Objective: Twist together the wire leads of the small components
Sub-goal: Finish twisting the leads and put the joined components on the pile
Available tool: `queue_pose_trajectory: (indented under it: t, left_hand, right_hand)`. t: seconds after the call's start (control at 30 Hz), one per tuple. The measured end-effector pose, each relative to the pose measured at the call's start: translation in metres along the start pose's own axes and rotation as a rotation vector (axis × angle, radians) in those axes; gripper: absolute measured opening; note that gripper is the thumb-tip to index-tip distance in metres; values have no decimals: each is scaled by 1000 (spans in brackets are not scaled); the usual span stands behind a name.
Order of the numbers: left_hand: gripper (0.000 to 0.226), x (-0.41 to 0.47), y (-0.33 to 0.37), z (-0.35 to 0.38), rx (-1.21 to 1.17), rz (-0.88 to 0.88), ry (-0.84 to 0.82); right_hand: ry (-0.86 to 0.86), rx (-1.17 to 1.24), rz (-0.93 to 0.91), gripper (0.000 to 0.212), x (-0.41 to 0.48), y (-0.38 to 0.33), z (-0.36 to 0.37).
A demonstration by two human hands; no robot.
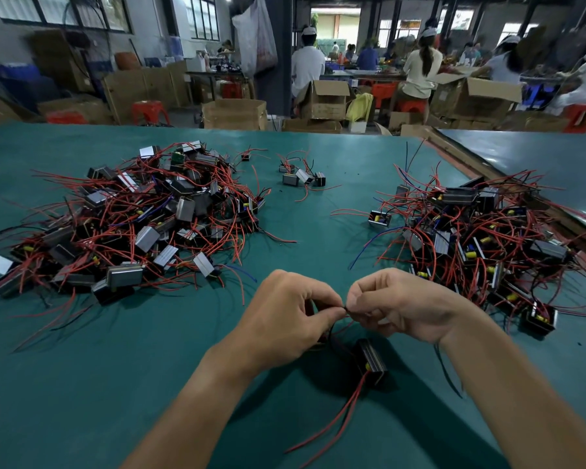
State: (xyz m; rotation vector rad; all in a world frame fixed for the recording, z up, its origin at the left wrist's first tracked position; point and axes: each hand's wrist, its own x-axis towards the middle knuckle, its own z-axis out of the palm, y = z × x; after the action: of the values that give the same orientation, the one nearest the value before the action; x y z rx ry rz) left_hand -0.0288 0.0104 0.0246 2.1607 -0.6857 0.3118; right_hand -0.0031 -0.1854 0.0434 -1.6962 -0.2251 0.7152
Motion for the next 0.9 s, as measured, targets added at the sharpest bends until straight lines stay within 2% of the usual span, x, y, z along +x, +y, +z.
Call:
queue_pose_trajectory:
  t: [0.2,0.3,0.37,0.47,0.6,0.9]
  left_hand:
    - [7,1,0,4,-74,-30,-16]
    - [10,2,-2,4,-158,-107,-12]
    - [17,4,-3,5,-232,-168,4]
    - [18,6,-7,4,-294,-243,28]
    - [18,7,-11,3,-322,-309,41]
    - [20,10,-11,3,-219,-291,82]
  right_hand:
    - [-34,65,-26,16,3,1,-1]
    - [-1,52,-62,25,3,1,-2]
    - [63,-50,-79,32,3,3,-2]
    - [126,-292,-124,26,4,6,2]
    - [36,-484,-209,18,8,10,12]
    - [64,-605,-225,31,12,12,12]
